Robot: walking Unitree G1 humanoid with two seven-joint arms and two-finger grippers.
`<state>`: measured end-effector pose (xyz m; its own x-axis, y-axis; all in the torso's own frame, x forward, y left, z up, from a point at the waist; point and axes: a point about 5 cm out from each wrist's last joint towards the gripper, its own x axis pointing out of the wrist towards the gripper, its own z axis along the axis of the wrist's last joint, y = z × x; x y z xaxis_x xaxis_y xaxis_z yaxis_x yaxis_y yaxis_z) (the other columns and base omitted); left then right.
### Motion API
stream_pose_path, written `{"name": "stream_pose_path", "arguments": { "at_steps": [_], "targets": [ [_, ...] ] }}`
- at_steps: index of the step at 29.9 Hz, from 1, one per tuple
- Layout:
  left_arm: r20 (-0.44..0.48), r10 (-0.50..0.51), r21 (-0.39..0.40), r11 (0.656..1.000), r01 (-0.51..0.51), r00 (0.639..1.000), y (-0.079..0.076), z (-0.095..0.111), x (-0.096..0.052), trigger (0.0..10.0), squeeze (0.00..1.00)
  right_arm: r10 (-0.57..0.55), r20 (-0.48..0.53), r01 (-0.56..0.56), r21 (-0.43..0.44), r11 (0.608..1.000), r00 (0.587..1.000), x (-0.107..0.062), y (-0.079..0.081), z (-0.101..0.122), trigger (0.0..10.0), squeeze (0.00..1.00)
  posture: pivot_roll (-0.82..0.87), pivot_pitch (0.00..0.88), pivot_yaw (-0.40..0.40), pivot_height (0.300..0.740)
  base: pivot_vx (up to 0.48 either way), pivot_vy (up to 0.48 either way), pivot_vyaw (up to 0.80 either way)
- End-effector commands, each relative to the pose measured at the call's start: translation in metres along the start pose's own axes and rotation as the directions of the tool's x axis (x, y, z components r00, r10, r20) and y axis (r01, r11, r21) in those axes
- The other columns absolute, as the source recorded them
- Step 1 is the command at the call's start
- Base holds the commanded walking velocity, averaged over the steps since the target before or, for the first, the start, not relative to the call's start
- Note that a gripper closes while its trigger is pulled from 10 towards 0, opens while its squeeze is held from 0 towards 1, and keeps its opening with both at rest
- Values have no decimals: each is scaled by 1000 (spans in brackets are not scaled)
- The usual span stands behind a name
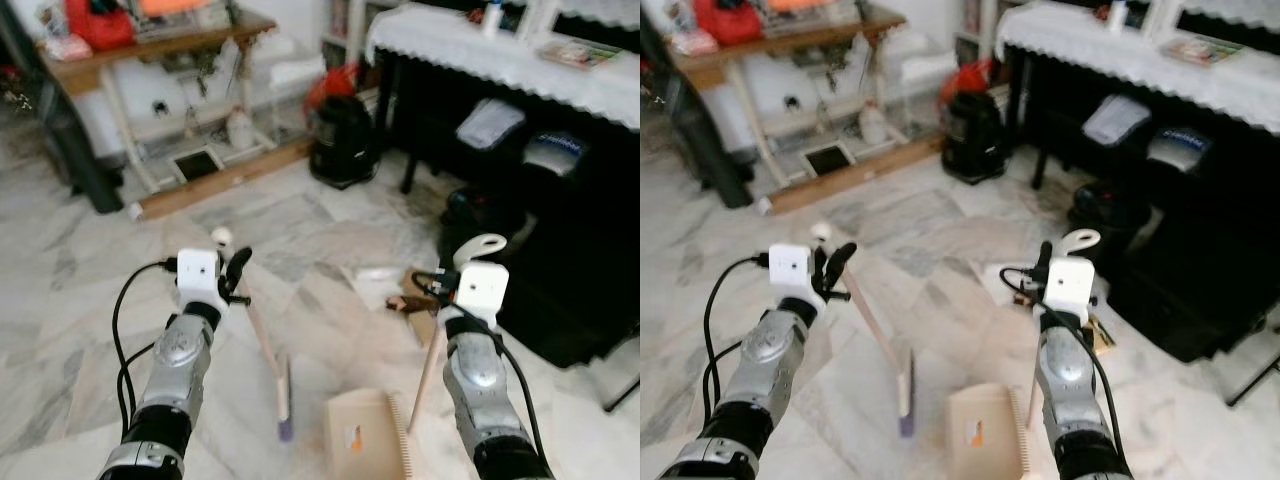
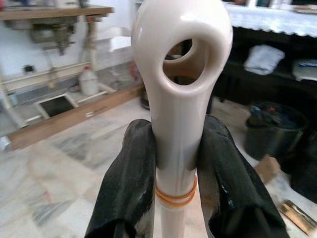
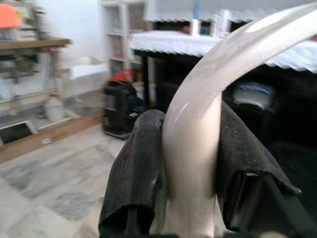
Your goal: Sweep floor
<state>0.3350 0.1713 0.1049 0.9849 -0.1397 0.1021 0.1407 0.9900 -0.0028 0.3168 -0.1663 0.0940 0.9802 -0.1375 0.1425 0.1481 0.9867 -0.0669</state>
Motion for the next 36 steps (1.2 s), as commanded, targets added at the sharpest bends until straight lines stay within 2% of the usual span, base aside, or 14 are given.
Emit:
{"name": "stream_pose_path", "arguments": {
  "at_steps": [1,36],
  "targets": [
    [31,-12,10,1000,12,999,-2,8,4,10000,0,-16,32,15,19,1000,999,3,-2,7,10000,0,-103,0,44,740,0,0,-788],
    [38,-19,9,1000,19,999,-4,8,2,10000,0,-5,33,5,19,1000,999,3,-1,7,10000,0,-102,0,37,740,0,0,-792]
  ]
}}
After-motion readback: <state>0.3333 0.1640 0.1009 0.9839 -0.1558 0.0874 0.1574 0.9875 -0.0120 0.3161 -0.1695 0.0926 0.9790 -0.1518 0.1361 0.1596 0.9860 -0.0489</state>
